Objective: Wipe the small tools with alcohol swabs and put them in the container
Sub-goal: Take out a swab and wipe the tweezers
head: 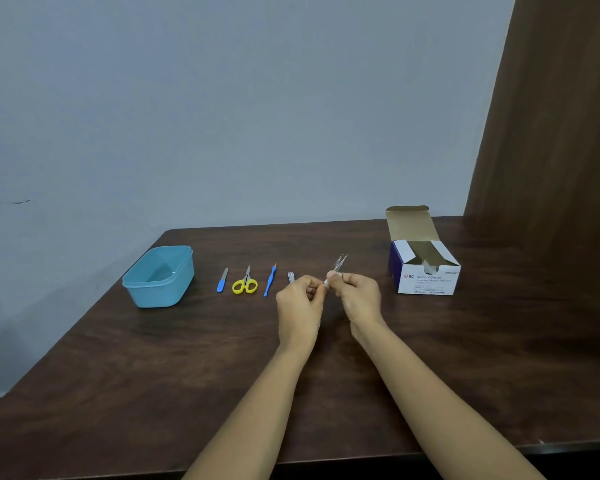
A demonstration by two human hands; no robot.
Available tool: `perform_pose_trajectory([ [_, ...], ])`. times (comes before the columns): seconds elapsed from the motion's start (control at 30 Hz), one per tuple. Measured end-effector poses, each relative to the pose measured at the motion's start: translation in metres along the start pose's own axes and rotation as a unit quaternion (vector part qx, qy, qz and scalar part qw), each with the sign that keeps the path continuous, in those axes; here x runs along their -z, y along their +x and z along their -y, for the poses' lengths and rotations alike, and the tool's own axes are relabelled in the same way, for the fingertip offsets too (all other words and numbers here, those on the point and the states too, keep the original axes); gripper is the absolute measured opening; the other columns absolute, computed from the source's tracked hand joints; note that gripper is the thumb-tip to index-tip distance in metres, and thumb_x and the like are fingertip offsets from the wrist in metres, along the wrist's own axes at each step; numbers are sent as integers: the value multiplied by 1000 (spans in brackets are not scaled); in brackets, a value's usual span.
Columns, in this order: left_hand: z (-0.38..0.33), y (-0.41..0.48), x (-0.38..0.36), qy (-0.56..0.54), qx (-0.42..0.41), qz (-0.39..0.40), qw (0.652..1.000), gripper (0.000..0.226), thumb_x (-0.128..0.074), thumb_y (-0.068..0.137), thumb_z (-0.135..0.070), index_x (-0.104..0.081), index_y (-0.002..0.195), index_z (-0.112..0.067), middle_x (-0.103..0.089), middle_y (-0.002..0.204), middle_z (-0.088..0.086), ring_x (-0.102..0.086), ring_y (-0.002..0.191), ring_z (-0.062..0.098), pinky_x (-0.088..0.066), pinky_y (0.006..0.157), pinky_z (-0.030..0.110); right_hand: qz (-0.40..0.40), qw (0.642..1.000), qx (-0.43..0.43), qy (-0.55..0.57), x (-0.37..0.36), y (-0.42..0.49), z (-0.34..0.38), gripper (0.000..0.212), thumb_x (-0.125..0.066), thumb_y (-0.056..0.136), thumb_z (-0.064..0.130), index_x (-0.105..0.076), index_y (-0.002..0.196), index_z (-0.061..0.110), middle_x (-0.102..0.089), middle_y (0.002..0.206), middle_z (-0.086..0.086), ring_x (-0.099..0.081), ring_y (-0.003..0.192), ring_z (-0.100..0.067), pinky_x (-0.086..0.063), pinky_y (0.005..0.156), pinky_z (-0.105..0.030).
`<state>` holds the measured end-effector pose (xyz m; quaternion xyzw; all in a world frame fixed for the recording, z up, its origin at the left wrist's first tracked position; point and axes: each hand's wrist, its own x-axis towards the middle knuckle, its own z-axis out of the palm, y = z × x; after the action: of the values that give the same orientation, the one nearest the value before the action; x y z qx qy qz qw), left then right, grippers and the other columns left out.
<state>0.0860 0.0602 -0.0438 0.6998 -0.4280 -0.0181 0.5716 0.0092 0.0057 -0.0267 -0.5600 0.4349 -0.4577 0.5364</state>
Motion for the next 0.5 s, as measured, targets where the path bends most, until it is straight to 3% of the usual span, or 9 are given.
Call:
perform_pose_trajectory([
  [0.23,1,1,1,26,1,-5,1000,4,-69,86,-14,-72,86,-12,-70,77,-1,-62,69,4,-43,62,7,-2,999,-20,25,3,-2,2,13,-79,77,24,-73,66,19,-68,65,4,-57,62,-4,-46,68,-21],
  [0.37,0,0,0,50,-18,0,999,6,-68,87,-16,-73,89,-12,-72,79,0,-65,72,8,-51,68,20,-12,999,-31,24,3,-1,2,15,-79,76,24,-72,65,17,-66,61,4,-55,58,-5,-44,61,-18],
  [0.5,-3,-4,0,52,-34,14,998,8,-66,87,-19,-74,88,-19,-70,76,-8,-64,70,3,-47,67,13,-18,998,-43,40,6,1,5,18,-75,81,20,-70,65,14,-60,60,0,-52,57,-6,-43,62,-19],
])
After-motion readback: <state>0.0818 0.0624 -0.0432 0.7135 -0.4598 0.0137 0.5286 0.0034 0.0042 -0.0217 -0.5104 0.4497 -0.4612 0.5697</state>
